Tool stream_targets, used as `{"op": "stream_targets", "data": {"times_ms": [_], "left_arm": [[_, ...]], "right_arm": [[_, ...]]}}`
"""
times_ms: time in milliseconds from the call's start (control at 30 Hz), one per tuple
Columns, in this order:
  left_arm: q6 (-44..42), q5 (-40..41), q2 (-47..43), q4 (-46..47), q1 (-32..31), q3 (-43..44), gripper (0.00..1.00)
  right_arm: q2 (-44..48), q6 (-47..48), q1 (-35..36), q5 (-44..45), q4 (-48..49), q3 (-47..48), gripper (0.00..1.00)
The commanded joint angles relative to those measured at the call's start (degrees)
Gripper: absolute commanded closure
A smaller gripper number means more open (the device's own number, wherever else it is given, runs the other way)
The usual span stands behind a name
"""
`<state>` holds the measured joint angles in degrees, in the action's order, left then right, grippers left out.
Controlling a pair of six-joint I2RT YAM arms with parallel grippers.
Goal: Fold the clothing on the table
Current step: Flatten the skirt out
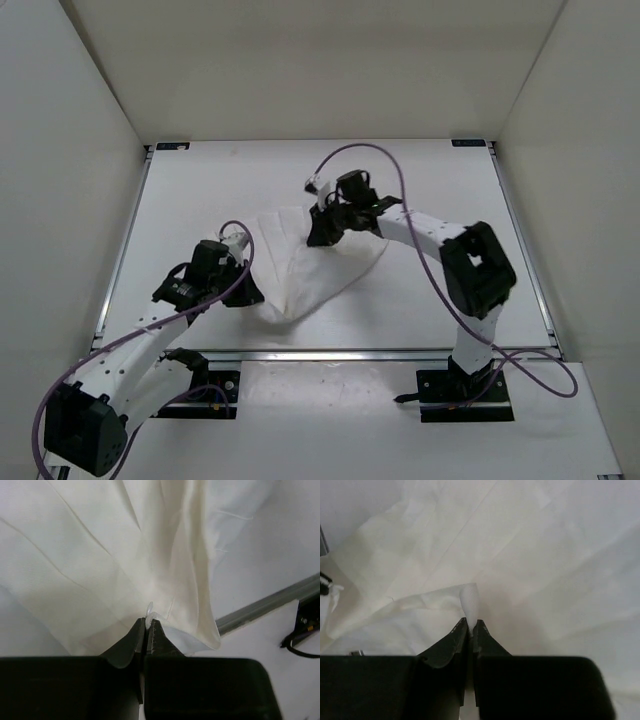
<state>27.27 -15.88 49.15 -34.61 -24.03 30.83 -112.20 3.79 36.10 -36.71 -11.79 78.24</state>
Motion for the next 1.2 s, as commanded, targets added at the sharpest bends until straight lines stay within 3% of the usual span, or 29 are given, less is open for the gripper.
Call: {"op": "stream_targets", "data": {"times_ms": [0, 167, 267, 467, 600, 800, 900, 1167], "left_arm": [[-6.16, 3.65, 1.82, 2.35, 3.98, 6.87, 1.0], [-9.33, 3.41, 8.93, 9.12, 7.86, 19.58, 1.0], [-11.09, 6.81, 11.93, 12.27, 5.94, 26.11, 1.0], [-13.73, 11.66, 12.99, 25.37, 4.96, 26.3, 1.0], [-16.18, 11.22, 13.79, 25.91, 3.03, 31.46, 1.0], [-17.42, 14.73, 15.36, 26.43, 1.44, 43.77, 1.0], [-17.6, 15.35, 17.2, 25.56, 1.01, 46.86, 1.0], [-15.76, 15.27, 22.03, 29.85, 2.23, 37.39, 1.0]], "right_arm": [[16.79, -1.85, -5.5, 3.74, 4.22, -2.37, 1.0], [37.98, -3.79, -13.67, 7.87, 9.07, -11.6, 1.0], [46.43, -5.55, -15.35, 10.33, 8.45, -16.09, 1.0], [58.04, -10.21, -21.23, 9.2, 11.18, -32.43, 1.0], [64.03, -9.86, -22.64, 11.31, 10.48, -31.75, 1.0], [57.2, -12.74, -32.21, 6.31, 6.86, -16.2, 1.0], [55.17, -15.3, -33.02, 5.33, 10.11, -15.48, 0.99], [43.94, -13.46, -29.16, 6.39, 12.83, -20.32, 1.0]]}}
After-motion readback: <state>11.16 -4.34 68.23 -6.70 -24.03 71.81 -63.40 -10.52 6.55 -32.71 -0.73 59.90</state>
